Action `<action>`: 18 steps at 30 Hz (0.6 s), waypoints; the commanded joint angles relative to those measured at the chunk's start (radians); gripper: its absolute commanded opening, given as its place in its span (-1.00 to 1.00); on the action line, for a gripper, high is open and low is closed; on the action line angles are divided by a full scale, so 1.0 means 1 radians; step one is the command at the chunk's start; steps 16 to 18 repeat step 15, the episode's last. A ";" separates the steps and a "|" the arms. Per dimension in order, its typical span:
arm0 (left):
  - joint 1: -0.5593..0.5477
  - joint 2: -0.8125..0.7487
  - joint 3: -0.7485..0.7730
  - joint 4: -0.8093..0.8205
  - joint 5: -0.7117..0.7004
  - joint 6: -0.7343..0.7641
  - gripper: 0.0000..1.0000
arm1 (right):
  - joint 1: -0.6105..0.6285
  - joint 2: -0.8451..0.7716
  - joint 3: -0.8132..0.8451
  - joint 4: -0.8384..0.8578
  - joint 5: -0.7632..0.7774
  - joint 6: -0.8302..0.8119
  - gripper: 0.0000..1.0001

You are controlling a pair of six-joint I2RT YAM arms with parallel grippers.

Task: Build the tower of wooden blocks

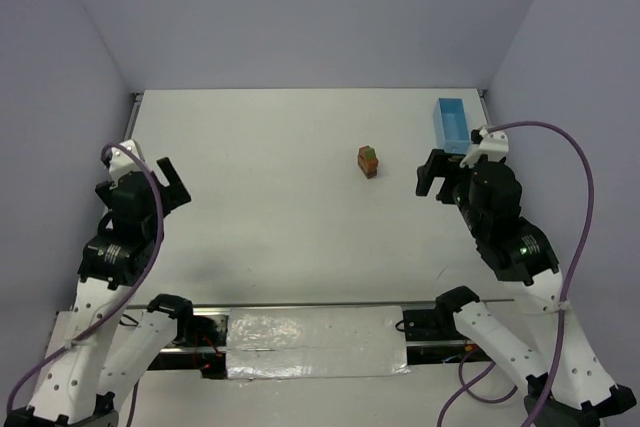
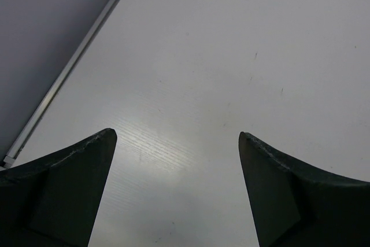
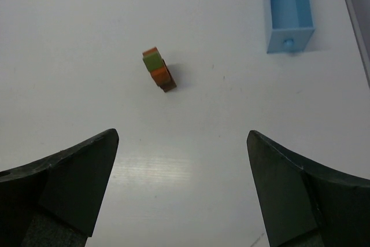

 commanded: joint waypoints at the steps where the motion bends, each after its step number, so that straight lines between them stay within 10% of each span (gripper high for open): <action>1: 0.006 -0.047 0.009 0.010 -0.044 -0.004 0.99 | 0.006 -0.065 -0.046 -0.043 0.013 0.026 0.99; 18: 0.006 -0.076 -0.025 0.039 0.001 0.011 0.99 | 0.006 -0.128 -0.112 -0.017 -0.014 0.014 0.99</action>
